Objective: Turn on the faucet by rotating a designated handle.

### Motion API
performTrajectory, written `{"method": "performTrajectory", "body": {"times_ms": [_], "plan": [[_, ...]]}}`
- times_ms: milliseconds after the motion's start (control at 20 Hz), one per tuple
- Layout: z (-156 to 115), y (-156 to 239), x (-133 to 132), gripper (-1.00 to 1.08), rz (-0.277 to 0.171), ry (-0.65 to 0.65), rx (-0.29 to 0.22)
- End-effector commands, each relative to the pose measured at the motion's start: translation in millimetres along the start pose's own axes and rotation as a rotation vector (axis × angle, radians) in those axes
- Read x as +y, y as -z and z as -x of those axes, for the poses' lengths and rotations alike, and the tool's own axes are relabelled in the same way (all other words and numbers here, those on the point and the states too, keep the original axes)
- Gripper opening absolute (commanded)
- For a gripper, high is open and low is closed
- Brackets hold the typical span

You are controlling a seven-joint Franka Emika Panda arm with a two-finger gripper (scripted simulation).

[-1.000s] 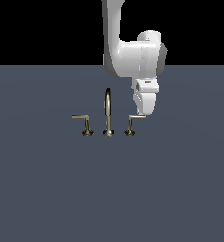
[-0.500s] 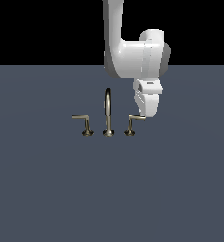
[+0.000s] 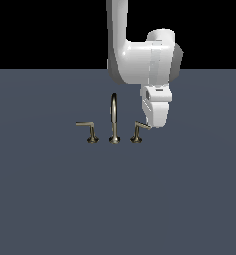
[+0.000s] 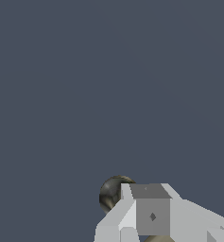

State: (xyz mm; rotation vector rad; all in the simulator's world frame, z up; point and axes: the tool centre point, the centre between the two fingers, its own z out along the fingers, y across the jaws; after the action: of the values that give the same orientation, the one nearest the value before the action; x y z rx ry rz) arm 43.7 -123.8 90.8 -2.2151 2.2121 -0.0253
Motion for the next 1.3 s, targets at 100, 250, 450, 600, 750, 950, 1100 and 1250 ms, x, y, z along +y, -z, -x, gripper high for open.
{"method": "performTrajectory", "body": {"times_ms": [100, 250, 450, 600, 750, 950, 1100, 1250], "plan": [[1.0, 0.3, 21.7, -1.00, 0.018, -0.005, -0.004], [0.9, 0.2, 17.7, -1.00, 0.011, -0.007, 0.000], [14.3, 0.3, 26.9, -1.00, 0.014, -0.007, -0.001], [24.5, 0.5, 34.0, -1.00, 0.016, -0.006, -0.002], [35.0, 0.8, 41.1, -1.00, 0.018, -0.006, -0.003], [25.3, 0.7, 41.4, -1.00, 0.016, -0.029, 0.005], [47.8, 0.7, 36.9, -1.00, 0.017, -0.020, 0.001], [70.3, 0.7, 32.5, -1.00, 0.019, -0.011, -0.002]]}}
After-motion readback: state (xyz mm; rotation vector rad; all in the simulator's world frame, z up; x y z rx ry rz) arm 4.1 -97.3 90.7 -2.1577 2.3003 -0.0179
